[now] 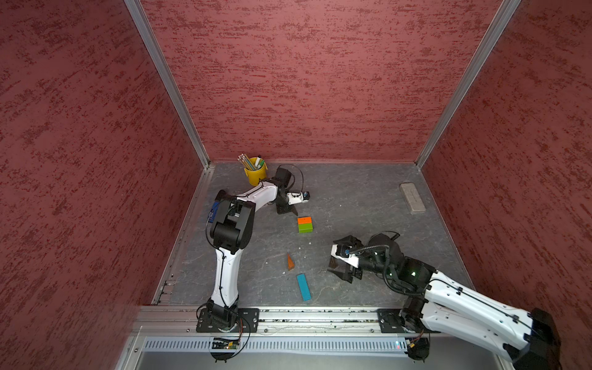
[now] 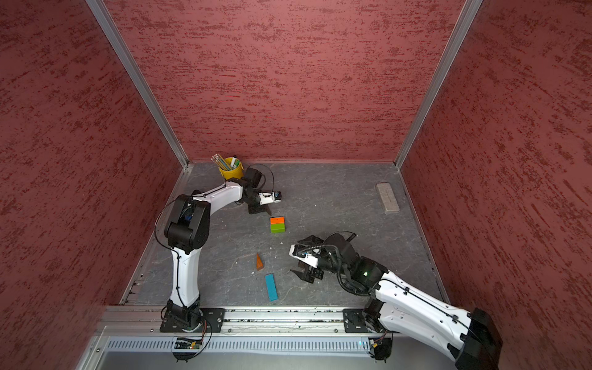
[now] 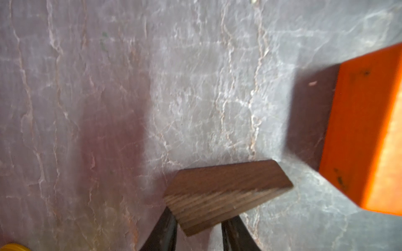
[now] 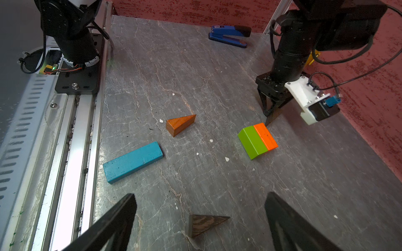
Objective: Assemble a small pinwheel with building blocks
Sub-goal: Assemble the building block at the center of the board.
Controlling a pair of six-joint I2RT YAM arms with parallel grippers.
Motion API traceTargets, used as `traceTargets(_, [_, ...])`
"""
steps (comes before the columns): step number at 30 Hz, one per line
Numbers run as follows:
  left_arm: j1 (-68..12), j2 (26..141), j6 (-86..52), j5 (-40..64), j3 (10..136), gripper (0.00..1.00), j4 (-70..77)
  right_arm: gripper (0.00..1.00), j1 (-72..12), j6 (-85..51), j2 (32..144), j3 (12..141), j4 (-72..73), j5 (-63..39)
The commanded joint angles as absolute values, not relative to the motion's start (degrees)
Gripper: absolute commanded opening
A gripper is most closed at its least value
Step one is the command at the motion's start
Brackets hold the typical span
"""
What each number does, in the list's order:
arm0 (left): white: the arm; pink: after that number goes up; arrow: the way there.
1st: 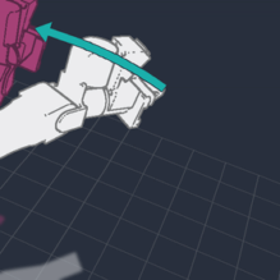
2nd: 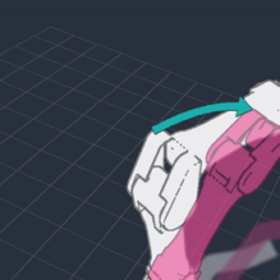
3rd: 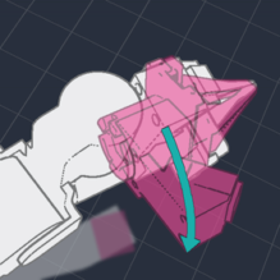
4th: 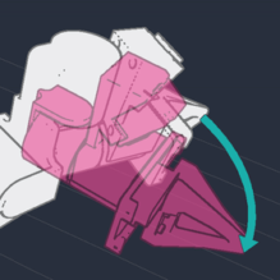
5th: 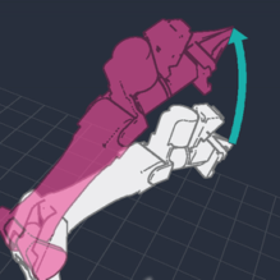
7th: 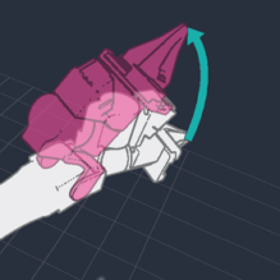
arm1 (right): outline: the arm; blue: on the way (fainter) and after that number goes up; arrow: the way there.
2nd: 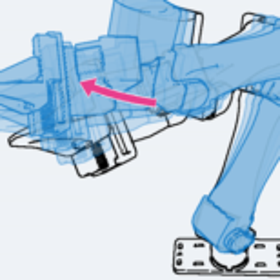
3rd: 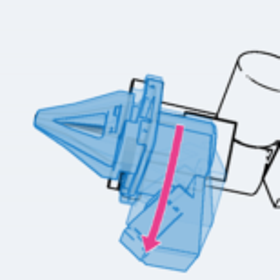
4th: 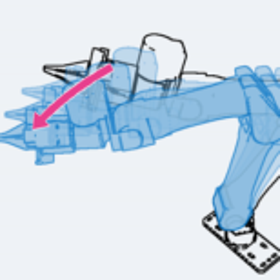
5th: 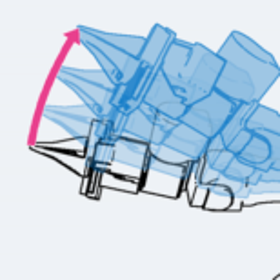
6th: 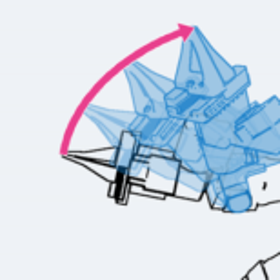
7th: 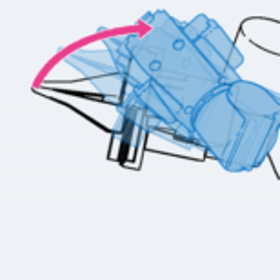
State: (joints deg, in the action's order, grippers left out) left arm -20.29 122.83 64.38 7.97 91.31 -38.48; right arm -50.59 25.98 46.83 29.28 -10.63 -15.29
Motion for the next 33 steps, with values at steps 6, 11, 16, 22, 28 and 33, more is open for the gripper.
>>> traceTargets(6, [-21.0,122.48,65.82,9.58,91.41,0.36,-40.52,0.95,-50.76,25.88,46.86,29.48,-10.52,-15.32])
traceTargets(11, [-21.18,122.15,65.74,9.23,90.62,0.36,-40.17,0.95,-50.79,25.85,46.77,29.62,-10.56,-15.5])
traceTargets(16, [-21.44,121.93,65.99,9.25,90.61,0.36,-40.08,0.95,-50.8,25.93,46.72,29.61,-10.55,-15.62])
traceTargets(22, [-21.48,122.08,65.72,8.54,91.22,0.36,-40.12,0.96,-50.76,25.98,46.68,29.62,-10.46,-15.48])
traceTargets(28, [-19.6,118.57,63.35,10.97,89.63,0.39,-39.16,0.96,-50.8,25.51,45.65,29.18,-9.2,-12.75])
traceTargets(33, [-17.05,110.67,59.51,12.95,83.92,0.44,-35.78,0.98,-50.8,24.18,43.07,28.14,-6.61,-8.8])
